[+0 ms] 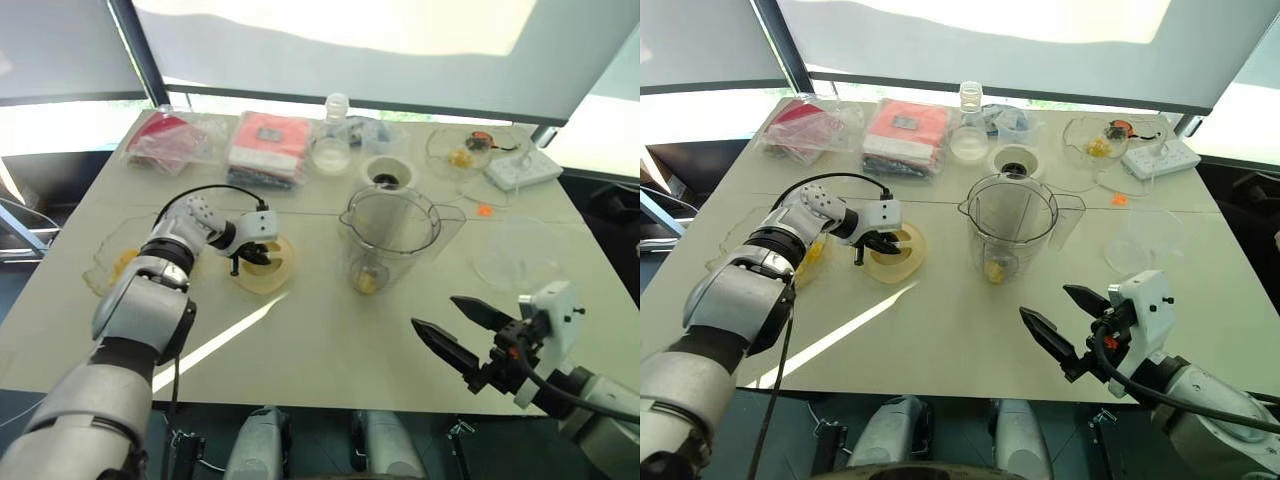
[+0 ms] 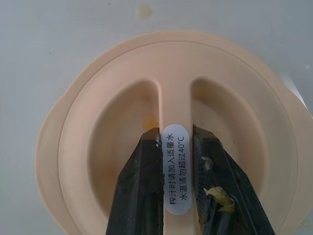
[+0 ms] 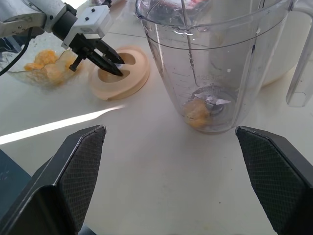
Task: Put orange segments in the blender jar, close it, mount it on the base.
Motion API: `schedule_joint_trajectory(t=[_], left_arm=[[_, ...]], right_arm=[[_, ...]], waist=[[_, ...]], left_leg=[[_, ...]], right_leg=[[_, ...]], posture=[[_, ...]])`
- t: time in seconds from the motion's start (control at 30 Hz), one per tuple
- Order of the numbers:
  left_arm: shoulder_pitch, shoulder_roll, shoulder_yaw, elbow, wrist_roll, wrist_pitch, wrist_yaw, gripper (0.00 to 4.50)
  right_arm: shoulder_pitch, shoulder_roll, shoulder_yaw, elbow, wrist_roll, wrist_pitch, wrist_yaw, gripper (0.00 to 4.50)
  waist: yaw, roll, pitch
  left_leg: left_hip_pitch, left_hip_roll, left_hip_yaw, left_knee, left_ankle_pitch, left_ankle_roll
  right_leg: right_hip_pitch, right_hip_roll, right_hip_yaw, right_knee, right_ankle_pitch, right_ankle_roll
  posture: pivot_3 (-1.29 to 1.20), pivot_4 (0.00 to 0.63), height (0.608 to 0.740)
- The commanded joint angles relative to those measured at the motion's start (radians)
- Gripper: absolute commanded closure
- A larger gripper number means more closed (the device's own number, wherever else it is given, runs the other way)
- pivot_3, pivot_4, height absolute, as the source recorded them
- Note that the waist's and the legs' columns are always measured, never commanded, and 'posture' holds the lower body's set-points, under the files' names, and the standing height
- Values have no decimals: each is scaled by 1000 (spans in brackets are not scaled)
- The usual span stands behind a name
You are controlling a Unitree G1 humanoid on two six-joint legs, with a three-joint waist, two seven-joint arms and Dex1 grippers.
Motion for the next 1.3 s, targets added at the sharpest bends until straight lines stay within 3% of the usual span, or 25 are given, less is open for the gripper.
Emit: schedule_joint_trajectory(t=[0.03,0.2,0.37,0.63,1.0,1.3], left_arm=[[-70,35,64,-21,-51,-28,-46,4273],[-247,62,189,-68,-169,-7,-164,4273],[-426,76,224,-85,-203,-5,-249,4273],[-636,-69,258,-79,-283,179,-426,4273],[-683,-307,107,-23,-272,281,-440,4273],[-649,-364,33,8,-164,269,-440,4273]], right_arm=[[-2,12,7,7,-31,-25,32,0],[11,43,29,65,-107,-35,95,0],[-7,71,51,133,-196,-50,138,0],[-110,97,64,225,-331,-57,139,0],[-187,202,151,216,-467,-61,94,0],[-176,308,206,176,-553,-71,53,0]], waist=[[0,-1,0],[6,-3,2],[2,-1,0],[2,-2,1],[-1,0,1],[1,1,1]], left_leg=[[-1,0,0,0,0,0],[-7,-1,0,1,0,0],[-18,-3,-1,10,-3,6],[-18,-4,-1,13,-4,7],[-18,-5,-2,12,-4,7],[-18,-5,-3,12,-4,8]], right_leg=[[-2,0,0,0,0,0],[-4,0,-2,-1,0,0],[-10,0,-3,0,2,3],[-10,0,-2,1,0,0],[-11,1,-1,1,-1,1],[-12,1,-1,2,-1,1]], posture=[[0,150,740],[0,150,740],[0,150,740],[0,150,740],[0,150,740],[0,150,740]])
